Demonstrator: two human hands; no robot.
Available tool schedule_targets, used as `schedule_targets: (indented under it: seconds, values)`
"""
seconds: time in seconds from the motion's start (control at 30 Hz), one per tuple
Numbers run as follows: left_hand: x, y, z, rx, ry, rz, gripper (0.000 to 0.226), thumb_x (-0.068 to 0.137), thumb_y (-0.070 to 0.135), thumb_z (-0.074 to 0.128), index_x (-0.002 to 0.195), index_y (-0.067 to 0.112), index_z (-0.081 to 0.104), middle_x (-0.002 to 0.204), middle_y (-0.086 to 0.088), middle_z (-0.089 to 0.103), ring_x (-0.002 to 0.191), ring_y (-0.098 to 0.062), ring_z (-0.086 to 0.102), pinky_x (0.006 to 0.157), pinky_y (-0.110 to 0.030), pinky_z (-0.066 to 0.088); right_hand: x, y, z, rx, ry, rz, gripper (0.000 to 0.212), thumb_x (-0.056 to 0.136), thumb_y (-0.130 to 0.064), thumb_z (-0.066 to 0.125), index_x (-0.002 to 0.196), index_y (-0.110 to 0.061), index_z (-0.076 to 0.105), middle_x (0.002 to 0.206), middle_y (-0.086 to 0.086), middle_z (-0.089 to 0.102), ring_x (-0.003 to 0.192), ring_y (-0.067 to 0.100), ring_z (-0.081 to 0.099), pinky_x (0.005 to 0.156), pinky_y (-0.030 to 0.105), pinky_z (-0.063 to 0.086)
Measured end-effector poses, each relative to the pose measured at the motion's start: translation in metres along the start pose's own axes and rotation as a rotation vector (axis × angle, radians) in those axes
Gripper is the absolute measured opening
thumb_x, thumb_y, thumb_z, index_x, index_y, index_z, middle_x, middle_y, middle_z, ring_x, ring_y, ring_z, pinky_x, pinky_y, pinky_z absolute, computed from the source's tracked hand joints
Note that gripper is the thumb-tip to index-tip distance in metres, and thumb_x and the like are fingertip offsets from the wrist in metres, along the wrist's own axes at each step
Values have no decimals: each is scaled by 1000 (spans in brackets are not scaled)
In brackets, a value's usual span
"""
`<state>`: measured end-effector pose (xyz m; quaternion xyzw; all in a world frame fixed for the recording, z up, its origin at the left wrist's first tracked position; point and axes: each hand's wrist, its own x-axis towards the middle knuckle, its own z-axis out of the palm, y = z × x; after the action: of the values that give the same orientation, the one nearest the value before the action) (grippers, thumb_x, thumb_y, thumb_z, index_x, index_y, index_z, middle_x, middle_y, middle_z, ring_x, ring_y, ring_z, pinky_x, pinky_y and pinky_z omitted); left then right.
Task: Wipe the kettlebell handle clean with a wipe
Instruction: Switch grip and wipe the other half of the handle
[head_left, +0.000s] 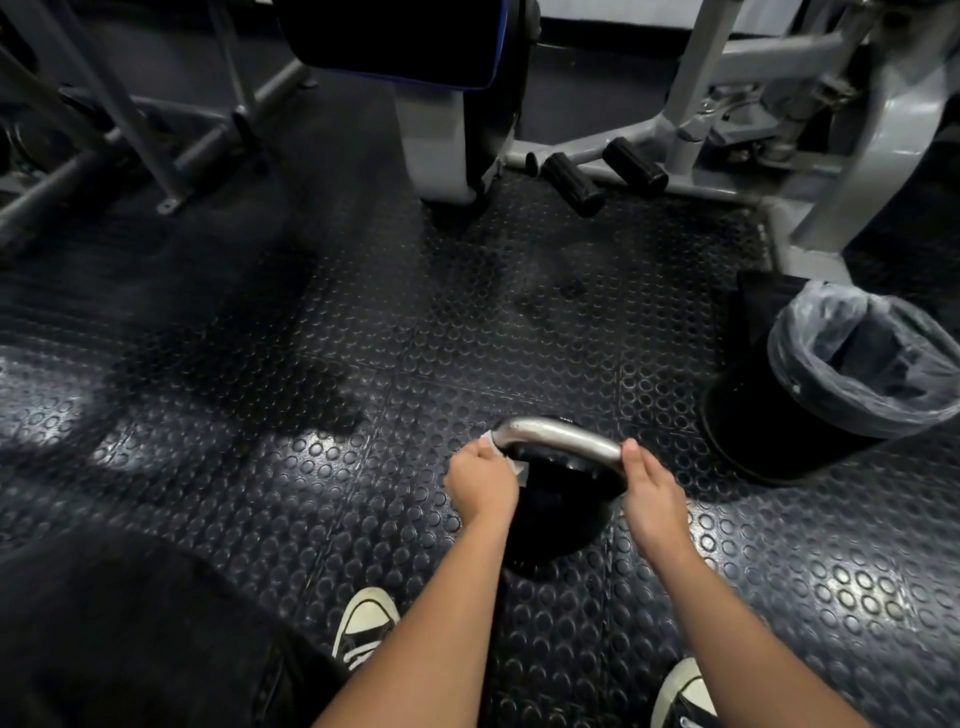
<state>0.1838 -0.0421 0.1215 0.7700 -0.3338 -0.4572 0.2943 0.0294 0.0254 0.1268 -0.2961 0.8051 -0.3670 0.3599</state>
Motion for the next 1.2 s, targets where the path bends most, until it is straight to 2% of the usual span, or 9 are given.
schedule_targets:
  seconds: [0.13, 0.27, 0.33, 0.57, 0.73, 0.87, 0.97, 1.07, 1.2]
  values:
    - [-5, -10, -1, 10, 3, 34, 37, 116, 24, 44, 91, 14, 70, 77, 2, 60, 89, -27, 60, 79, -31, 41, -2, 1, 2, -1, -2, -8, 61, 97, -62, 31, 141, -25, 50, 142, 1, 51, 134, 22, 43, 113, 44, 29]
    - [1, 1, 0, 13, -7, -28, 36, 116, 25, 46, 110, 9, 78, 78, 2, 59, 82, -22, 56, 78, -33, 42, 0, 1, 1, 1, 9, -11, 60, 97, -62, 32, 140, -24, 51, 141, 2, 52, 133, 23, 43, 114, 44, 30]
    - [-4, 3, 1, 24, 6, -3, 35, 116, 25, 46, 106, 13, 77, 76, 4, 57, 78, -19, 56, 79, -33, 43, 0, 1, 1, 14, 8, -7, 61, 97, -63, 32, 140, -24, 52, 142, 2, 52, 133, 23, 43, 114, 45, 30]
    - [-8, 0, 10, -153, 5, -134, 37, 115, 26, 49, 106, 4, 77, 89, -8, 70, 90, -29, 67, 80, -38, 55, 0, 2, 1, 6, -7, 2, 63, 95, -67, 31, 140, -27, 51, 141, 1, 53, 132, 23, 44, 113, 46, 30]
    - [-11, -2, 16, -142, 13, -83, 40, 114, 29, 49, 106, 4, 79, 101, -17, 79, 97, -35, 75, 82, -38, 58, -1, 1, 0, 13, 0, 16, 62, 96, -65, 32, 140, -26, 51, 140, 0, 52, 133, 22, 42, 113, 42, 29]
    - [-4, -3, 15, -171, -3, -132, 36, 115, 28, 49, 107, 7, 78, 102, -11, 79, 96, -28, 76, 78, -35, 56, -5, -5, -1, 22, -6, -19, 54, 100, -56, 32, 136, -22, 55, 126, -1, 57, 124, 18, 47, 104, 36, 32]
    - [-12, 3, 8, -112, 39, -45, 40, 116, 27, 47, 106, 3, 77, 96, -12, 75, 81, -21, 64, 74, -32, 50, -7, -7, -1, 18, -3, -16, 53, 100, -55, 32, 135, -23, 56, 127, -1, 58, 126, 21, 47, 105, 37, 32]
    - [-25, -1, -1, -40, 35, 136, 38, 117, 26, 44, 118, 7, 77, 103, -13, 77, 86, -19, 59, 86, -34, 54, -6, -5, 0, 12, 4, -12, 54, 100, -56, 32, 137, -23, 54, 135, 2, 57, 128, 22, 46, 107, 39, 31]
    - [-16, 4, -13, 138, -29, 294, 38, 118, 27, 40, 133, 17, 74, 113, -9, 77, 86, -8, 51, 85, -29, 41, -9, -8, 0, 13, 3, -13, 53, 101, -55, 32, 136, -23, 55, 134, 1, 56, 126, 20, 46, 105, 36, 31]
